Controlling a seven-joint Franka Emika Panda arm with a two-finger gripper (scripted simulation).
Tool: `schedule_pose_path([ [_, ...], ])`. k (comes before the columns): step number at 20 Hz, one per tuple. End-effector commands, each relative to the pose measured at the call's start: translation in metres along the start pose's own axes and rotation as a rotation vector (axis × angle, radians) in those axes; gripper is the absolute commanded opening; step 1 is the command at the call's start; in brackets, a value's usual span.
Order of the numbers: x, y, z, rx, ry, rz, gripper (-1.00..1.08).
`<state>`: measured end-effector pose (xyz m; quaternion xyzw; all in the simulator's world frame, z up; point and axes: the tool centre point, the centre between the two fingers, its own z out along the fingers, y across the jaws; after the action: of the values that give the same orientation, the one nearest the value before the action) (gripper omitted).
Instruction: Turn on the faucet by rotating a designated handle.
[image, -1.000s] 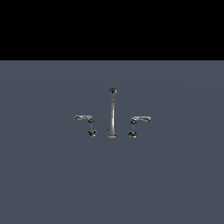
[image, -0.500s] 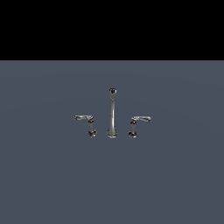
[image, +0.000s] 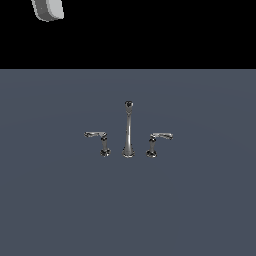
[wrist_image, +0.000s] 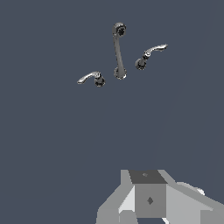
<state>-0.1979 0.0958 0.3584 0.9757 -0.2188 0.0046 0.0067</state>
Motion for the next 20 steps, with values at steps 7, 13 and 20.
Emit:
schedule_pose_path([
  [7, 0.016, -0.033, 0.043, 0.004, -0.004, 0.185, -1.00],
  [13, 0.030, -0.053, 0.073, 0.006, -0.008, 0.310, -1.00],
  [20, 0.048, -0.074, 0.104, 0.009, -0.011, 0.445, -1.00],
])
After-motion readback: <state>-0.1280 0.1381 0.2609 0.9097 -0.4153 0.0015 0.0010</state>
